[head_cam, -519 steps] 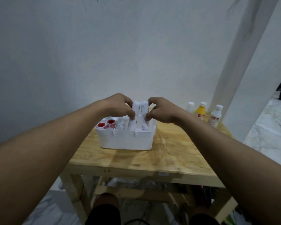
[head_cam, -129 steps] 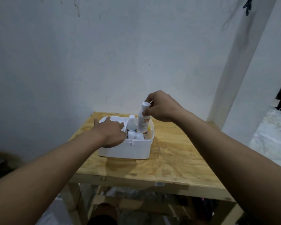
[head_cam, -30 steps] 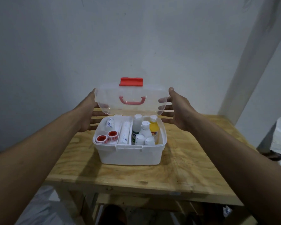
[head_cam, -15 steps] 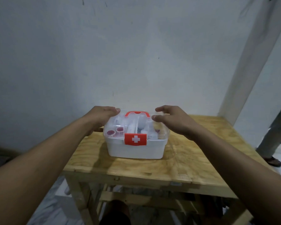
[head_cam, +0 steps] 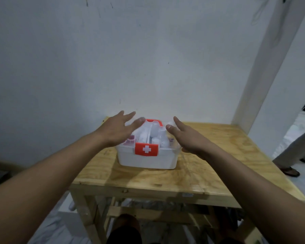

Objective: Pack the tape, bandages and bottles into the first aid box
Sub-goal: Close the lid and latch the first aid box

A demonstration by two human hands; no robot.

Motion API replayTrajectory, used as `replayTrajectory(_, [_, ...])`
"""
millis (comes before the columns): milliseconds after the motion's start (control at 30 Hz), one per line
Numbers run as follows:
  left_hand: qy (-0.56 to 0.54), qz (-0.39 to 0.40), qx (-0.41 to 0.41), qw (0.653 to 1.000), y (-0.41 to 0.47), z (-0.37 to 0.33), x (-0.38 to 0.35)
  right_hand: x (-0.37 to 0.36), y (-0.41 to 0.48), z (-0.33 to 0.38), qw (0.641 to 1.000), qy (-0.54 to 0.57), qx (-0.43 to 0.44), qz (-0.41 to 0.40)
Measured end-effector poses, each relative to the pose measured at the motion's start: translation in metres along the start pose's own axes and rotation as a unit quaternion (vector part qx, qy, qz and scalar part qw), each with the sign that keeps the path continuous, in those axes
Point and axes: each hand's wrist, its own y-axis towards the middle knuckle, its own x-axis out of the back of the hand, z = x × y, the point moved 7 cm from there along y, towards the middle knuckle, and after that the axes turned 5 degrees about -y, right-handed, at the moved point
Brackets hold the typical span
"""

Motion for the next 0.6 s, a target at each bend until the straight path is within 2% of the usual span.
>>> replayTrajectory(100, [0.067, 0.036, -0.057, 0.995, -0.017, -0.007, -0.013, -0.003, -0.002, 0.001, 1.0, 0.006, 0.002, 0.002])
replayTrajectory(233, [0.148, 0.06, -0.087, 0.983, -0.021, -0.004, -0.018, -0.002, -0.004, 0.0, 1.0, 0.021, 0.002, 0.009])
replayTrajectory(400, [0.154, 0.02, -0.112, 0.981, -0.017, -0.001, -0.018, -0.003, -0.003, 0.001, 0.999, 0.032, 0.004, 0.011])
replayTrajectory(600, [0.145, 0.016, -0.108, 0.983, -0.018, -0.001, -0.02, -0.004, 0.0, -0.002, 1.0, 0.017, 0.001, 0.007])
